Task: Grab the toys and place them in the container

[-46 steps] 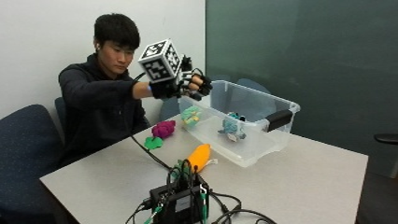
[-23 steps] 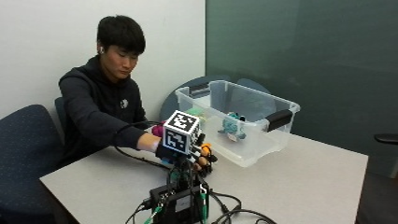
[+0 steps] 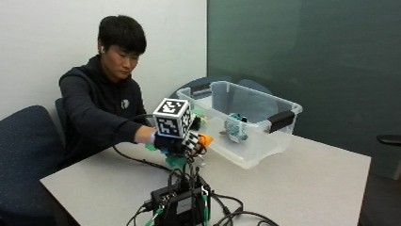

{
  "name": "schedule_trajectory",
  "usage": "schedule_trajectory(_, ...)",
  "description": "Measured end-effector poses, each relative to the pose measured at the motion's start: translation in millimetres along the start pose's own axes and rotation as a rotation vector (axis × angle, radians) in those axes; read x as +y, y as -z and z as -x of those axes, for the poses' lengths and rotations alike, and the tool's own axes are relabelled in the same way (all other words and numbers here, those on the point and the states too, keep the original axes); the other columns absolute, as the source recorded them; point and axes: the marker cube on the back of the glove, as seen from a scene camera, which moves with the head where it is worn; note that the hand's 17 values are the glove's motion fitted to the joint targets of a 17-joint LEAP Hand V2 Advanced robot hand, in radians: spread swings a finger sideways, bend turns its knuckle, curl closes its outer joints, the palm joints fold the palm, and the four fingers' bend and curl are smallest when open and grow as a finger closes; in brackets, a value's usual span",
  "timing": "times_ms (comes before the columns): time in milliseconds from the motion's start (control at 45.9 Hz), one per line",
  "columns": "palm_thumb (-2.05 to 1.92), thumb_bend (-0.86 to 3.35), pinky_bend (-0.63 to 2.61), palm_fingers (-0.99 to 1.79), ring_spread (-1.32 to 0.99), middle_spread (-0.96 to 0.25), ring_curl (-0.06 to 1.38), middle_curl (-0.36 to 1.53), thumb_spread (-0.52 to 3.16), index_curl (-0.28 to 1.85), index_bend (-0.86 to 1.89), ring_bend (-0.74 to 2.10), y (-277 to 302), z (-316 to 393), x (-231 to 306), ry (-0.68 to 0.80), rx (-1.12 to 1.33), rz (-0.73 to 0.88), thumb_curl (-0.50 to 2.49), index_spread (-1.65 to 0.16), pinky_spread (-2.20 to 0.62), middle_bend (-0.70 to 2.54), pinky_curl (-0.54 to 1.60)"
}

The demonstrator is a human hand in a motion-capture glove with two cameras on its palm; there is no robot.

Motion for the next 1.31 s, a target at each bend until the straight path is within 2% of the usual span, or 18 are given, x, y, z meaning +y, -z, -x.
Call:
schedule_trajectory(218,0.45,0.14,1.13,0.95,-0.39,-0.26,0.59,0.87,1.47,0.44,0.26,1.37,69.9,16.4,27.1,0.026,0.038,-0.057,0.35,-0.25,-0.4,0.88,0.55)
schedule_trajectory(392,0.39,0.08,1.16,0.86,-0.37,-0.25,0.6,0.89,1.42,0.47,0.21,1.34,110.8,19.9,48.9,0.007,0.09,-0.011,0.33,-0.25,-0.41,0.87,0.57)
schedule_trajectory(458,0.29,0.01,1.13,0.61,-0.35,-0.24,0.58,0.86,1.35,0.47,0.14,1.27,117.2,21.7,58.5,-0.006,0.091,0.037,0.31,-0.25,-0.4,0.77,0.56)
schedule_trajectory(501,0.22,-0.04,1.05,0.18,-0.33,-0.22,0.57,0.83,1.29,0.5,0.2,1.15,118.3,25.4,64.5,-0.007,0.081,0.04,0.3,-0.25,-0.32,0.66,0.57)
schedule_trajectory(523,0.19,-0.05,1.05,0.07,-0.31,-0.21,0.57,0.81,1.27,0.52,0.23,1.1,118.6,27.6,67.3,-0.006,0.074,0.032,0.3,-0.25,-0.29,0.63,0.58)
schedule_trajectory(588,0.12,-0.06,1.03,-0.08,-0.27,-0.18,0.5,0.75,1.21,0.51,0.25,0.91,120.9,30.6,73.2,0.002,0.057,0.001,0.29,-0.25,-0.2,0.52,0.54)
schedule_trajectory(719,0.05,-0.04,0.94,-0.02,-0.23,-0.13,0.39,0.68,1.16,0.46,0.22,0.77,124.6,26.6,78.8,0.016,0.047,-0.015,0.29,-0.25,-0.1,0.43,0.44)
schedule_trajectory(937,0.02,-0.02,0.86,0.01,-0.19,-0.09,0.35,0.62,1.14,0.45,0.2,0.71,111.6,28.8,77.7,0.05,0.037,0.007,0.3,-0.25,-0.03,0.39,0.39)
schedule_trajectory(1307,0.03,-0.02,0.78,0.0,-0.16,-0.05,0.32,0.56,1.16,0.45,0.19,0.64,22.4,52.7,63.8,0.135,0.028,0.157,0.31,-0.25,-0.01,0.34,0.36)
